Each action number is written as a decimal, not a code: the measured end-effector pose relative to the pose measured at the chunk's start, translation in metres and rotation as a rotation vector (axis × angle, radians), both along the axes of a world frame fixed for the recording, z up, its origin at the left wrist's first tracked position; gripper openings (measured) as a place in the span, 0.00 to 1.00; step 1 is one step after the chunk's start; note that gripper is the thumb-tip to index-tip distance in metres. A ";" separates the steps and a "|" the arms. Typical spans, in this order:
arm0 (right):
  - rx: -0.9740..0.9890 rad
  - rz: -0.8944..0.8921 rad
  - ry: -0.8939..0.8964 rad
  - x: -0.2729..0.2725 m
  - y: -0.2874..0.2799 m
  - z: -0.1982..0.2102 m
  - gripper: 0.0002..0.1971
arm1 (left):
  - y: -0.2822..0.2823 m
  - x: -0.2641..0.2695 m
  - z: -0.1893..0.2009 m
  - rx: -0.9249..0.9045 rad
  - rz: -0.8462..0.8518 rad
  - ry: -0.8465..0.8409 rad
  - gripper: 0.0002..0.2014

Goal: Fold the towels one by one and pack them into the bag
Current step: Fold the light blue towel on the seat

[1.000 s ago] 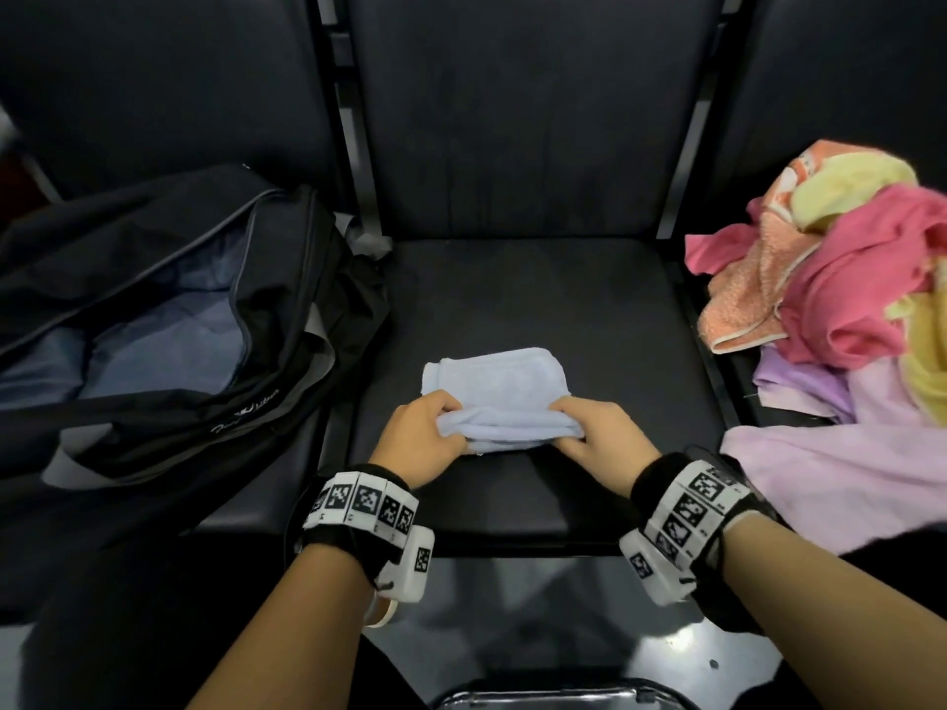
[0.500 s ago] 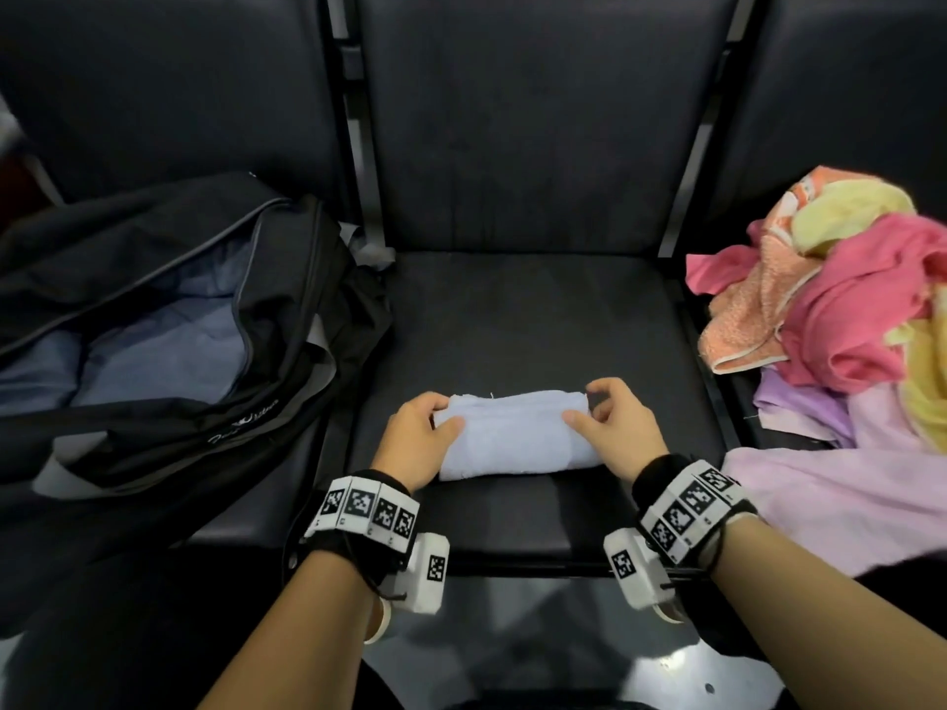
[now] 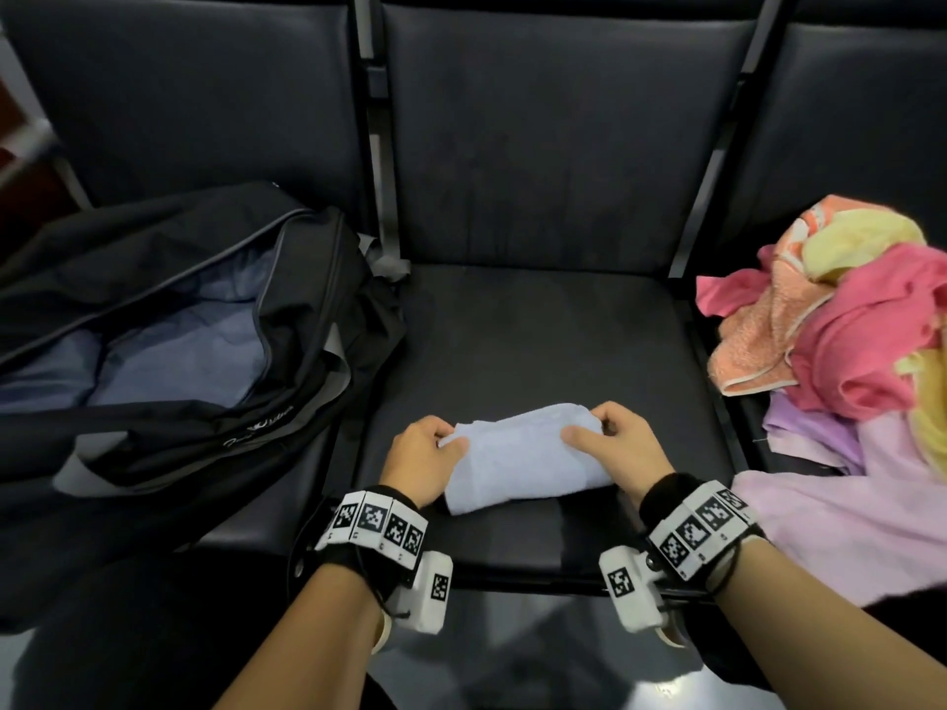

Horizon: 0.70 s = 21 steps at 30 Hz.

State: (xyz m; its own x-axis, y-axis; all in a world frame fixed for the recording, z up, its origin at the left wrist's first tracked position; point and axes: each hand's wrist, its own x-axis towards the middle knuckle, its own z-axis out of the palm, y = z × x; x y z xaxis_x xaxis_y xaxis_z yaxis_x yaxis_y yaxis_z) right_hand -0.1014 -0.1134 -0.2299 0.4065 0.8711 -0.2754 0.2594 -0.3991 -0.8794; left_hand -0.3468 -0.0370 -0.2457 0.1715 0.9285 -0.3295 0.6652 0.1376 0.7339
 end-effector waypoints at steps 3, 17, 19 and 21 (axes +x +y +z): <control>0.082 0.089 -0.048 -0.012 0.006 0.028 0.14 | -0.001 -0.003 0.014 0.004 -0.007 -0.145 0.21; 0.234 0.783 -0.213 -0.123 0.120 0.177 0.26 | 0.046 -0.068 0.122 -0.011 -0.288 -0.499 0.28; 0.266 0.798 -0.165 -0.142 0.144 0.183 0.25 | 0.061 -0.088 0.135 0.013 -0.256 -0.501 0.25; 0.302 0.795 -0.110 -0.160 0.171 0.184 0.23 | 0.079 -0.109 0.145 0.048 -0.192 -0.495 0.24</control>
State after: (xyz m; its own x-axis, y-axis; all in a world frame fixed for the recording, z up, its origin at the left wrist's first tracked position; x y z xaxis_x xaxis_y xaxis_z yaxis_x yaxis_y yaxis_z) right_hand -0.2614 0.0578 -0.0454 -0.3457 0.9381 0.0190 0.4527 0.1845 -0.8724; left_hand -0.4560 0.0418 -0.1003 0.4639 0.8772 -0.1237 0.2476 0.0057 0.9689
